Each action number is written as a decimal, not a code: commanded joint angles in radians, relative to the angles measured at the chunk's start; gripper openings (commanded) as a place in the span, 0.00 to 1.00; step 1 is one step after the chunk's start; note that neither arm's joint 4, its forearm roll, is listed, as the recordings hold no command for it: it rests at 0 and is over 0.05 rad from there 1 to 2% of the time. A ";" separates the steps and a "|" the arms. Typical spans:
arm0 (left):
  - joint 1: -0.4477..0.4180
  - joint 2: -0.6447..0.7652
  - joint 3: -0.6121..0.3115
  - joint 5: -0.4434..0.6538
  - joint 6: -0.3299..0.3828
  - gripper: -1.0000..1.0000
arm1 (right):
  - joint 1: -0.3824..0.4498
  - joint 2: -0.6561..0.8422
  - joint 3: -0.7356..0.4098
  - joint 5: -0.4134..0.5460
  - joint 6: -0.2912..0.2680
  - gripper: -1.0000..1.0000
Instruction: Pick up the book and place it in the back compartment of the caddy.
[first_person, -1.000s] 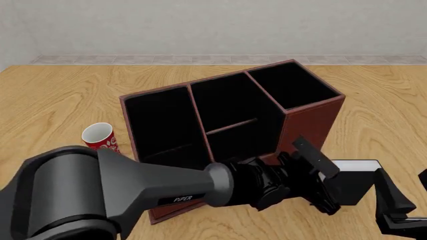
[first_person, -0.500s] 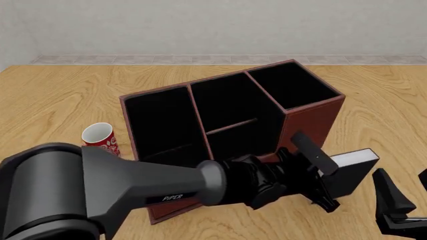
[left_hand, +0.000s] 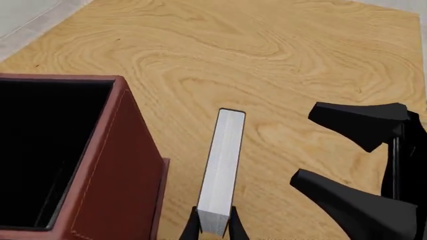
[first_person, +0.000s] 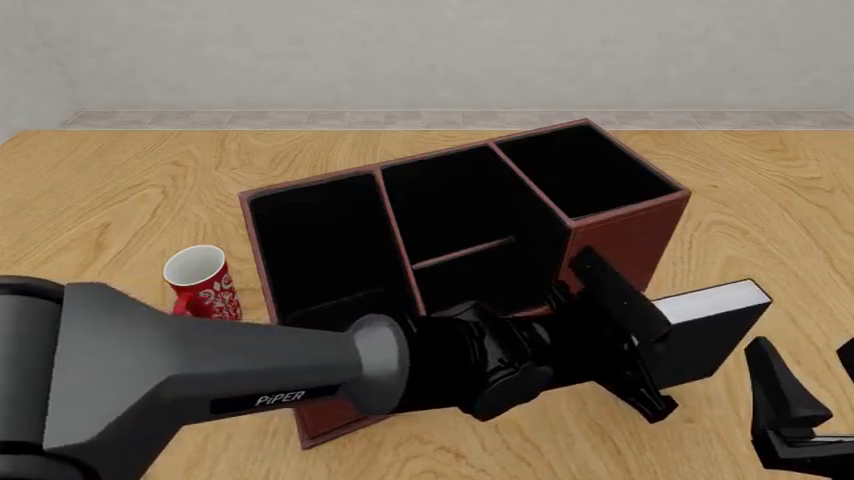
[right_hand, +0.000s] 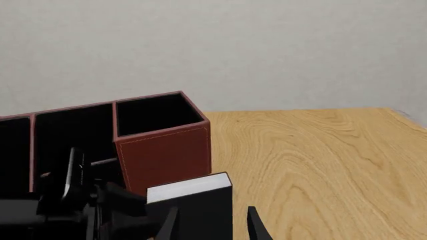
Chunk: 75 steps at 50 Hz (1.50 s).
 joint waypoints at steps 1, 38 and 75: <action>0.000 -0.071 0.038 -0.011 0.019 0.00 | 0.000 -0.003 0.000 0.003 0.000 1.00; 0.012 -0.177 0.203 -0.072 0.070 0.00 | 0.000 -0.002 0.000 0.002 0.000 1.00; -0.010 -0.386 0.367 -0.132 0.063 0.00 | 0.000 -0.004 0.000 0.004 0.000 1.00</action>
